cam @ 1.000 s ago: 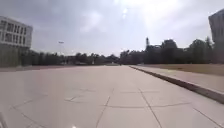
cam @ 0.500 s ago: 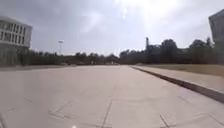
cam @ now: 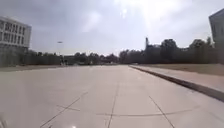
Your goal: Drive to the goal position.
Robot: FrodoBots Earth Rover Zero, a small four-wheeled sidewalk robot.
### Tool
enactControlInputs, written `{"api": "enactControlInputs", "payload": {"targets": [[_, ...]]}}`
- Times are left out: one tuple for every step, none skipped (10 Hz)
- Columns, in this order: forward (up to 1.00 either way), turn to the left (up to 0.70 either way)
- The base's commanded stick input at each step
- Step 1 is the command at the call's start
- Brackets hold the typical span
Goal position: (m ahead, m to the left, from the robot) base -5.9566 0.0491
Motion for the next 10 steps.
{"api": "enactControlInputs", "payload": {"targets": [[1.0, 0.0], [1.0, 0.0], [1.0, 0.0], [1.0, 0.0], [1.0, 0.0], [1.0, 0.0], [1.0, 0.0], [1.0, 0.0], [1.0, 0.0], [1.0, 0.0]]}}
